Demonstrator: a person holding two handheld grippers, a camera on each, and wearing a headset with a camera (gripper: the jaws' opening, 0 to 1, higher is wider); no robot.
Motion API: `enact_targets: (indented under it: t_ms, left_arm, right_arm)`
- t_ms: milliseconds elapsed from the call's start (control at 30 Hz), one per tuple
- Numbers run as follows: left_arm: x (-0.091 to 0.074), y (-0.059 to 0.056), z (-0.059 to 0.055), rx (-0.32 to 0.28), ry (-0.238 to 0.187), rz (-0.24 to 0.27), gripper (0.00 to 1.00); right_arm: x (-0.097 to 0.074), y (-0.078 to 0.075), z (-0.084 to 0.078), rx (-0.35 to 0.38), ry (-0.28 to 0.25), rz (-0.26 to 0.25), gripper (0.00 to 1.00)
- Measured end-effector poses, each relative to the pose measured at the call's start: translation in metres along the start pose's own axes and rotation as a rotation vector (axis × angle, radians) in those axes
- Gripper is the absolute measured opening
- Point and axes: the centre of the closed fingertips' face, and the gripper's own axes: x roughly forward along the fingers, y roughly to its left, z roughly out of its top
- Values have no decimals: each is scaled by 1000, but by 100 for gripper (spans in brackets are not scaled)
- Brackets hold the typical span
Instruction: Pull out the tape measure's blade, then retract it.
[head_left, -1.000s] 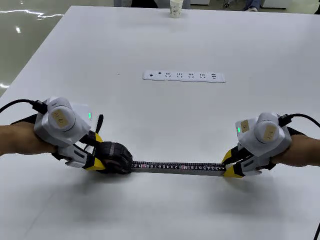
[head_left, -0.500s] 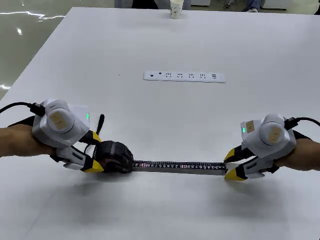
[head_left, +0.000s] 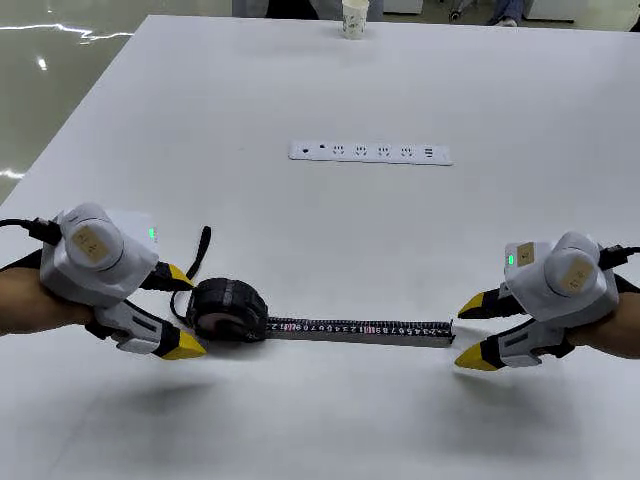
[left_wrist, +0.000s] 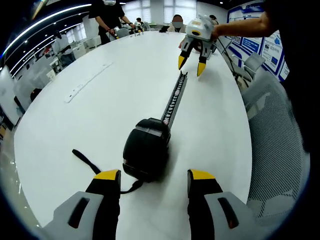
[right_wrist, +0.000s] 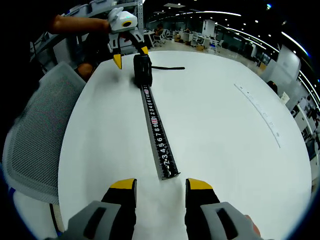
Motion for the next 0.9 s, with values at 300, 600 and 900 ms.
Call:
enact_targets:
  t_ms: [300,600,900]
  left_arm:
    - [-10,-9,3,-51,-51,34,55]
    - [-17,-17,2,-108,-98,73,60]
    - [-24,-27,-3,-188,-143,126,64]
  right_arm:
    - [-9,9,5,57,-57,-46,42]
    - [-17,18,7,106,-106,-97,47]
    - [-22,29,9,156,-154,-142,55]
